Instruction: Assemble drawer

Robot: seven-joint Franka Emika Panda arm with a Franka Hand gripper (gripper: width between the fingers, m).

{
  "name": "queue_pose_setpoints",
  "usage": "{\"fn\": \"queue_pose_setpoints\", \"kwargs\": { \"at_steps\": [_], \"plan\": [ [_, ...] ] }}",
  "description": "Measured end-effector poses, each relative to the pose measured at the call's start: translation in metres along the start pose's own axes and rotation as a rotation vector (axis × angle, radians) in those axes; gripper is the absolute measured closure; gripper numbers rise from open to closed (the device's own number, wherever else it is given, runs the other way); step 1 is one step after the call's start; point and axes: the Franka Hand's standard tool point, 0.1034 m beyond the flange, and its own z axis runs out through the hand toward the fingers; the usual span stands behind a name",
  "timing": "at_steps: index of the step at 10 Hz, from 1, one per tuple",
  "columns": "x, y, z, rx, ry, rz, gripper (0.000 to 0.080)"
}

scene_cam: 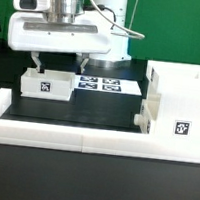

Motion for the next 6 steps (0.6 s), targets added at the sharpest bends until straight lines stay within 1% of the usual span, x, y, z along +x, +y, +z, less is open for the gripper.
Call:
{"fn": "queue_pose_setpoints", "kwargs": {
  "at_steps": [2, 4, 6],
  "plan": [
    [-0.012, -0.003, 0.001, 0.01, -0.024, 0.004, 0.015],
    [-0.02, -0.003, 0.006, 0.02, -0.036, 0.026, 0.015],
    [-0.019, -0.004, 0.006, 0.02, -0.036, 0.025, 0.015]
  ]
}}
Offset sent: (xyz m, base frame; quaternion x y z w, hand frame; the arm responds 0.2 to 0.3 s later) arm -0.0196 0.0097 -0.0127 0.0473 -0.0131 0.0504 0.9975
